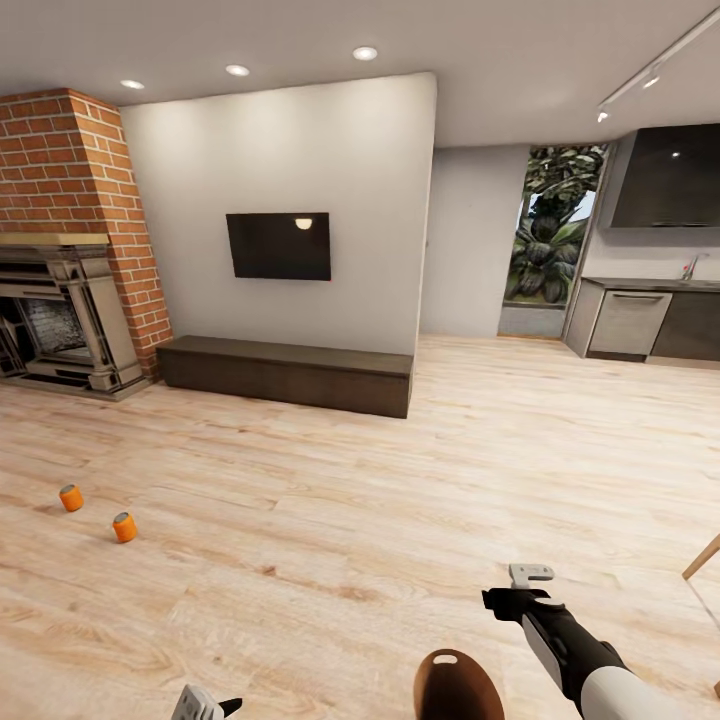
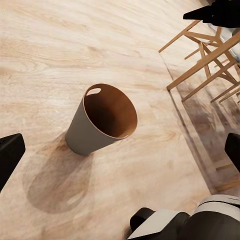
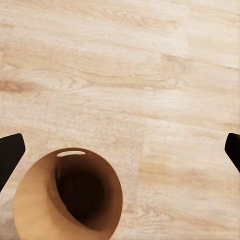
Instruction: Put the three can of soda from the living room inside the tash can in the kitchen.
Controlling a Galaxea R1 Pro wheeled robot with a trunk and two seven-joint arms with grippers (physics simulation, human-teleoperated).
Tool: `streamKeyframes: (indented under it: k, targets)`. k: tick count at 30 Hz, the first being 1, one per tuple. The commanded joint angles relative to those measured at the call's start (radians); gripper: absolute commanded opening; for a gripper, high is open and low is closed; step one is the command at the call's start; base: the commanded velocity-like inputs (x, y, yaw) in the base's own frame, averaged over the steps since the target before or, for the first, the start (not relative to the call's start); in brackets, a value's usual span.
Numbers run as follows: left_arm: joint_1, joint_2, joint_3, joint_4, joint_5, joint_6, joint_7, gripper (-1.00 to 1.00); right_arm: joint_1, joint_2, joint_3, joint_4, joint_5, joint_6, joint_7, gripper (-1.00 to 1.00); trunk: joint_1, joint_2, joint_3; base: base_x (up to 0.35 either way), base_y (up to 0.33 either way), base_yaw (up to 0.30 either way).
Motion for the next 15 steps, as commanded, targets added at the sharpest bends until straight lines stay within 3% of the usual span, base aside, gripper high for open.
streamKeyframes:
  k: [1,12,15]
  targets:
    - [0.000,0.000,0.000,0.000,0.000,0.000,0.000,1.00,0.000,0.000,0.000,0.000,0.000,0.000,0.000,1.00,0.000,0.000,0.000,0.000,0.000,0.000]
    - [0.000,0.000,0.000,0.000,0.000,0.001,0.000,1.00,0.000,0.000,0.000,0.000,0.000,0.000,0.001,1.00,0.000,0.000,0.000,0.000,0.000,0.000]
    - [0.000,0.000,0.000,0.000,0.000,0.001,0.000,1.00,0.000,0.000,0.000,0.000,0.000,0.000,0.001,1.00,0.011,-0.021,-0.009,0.000,0.000,0.000]
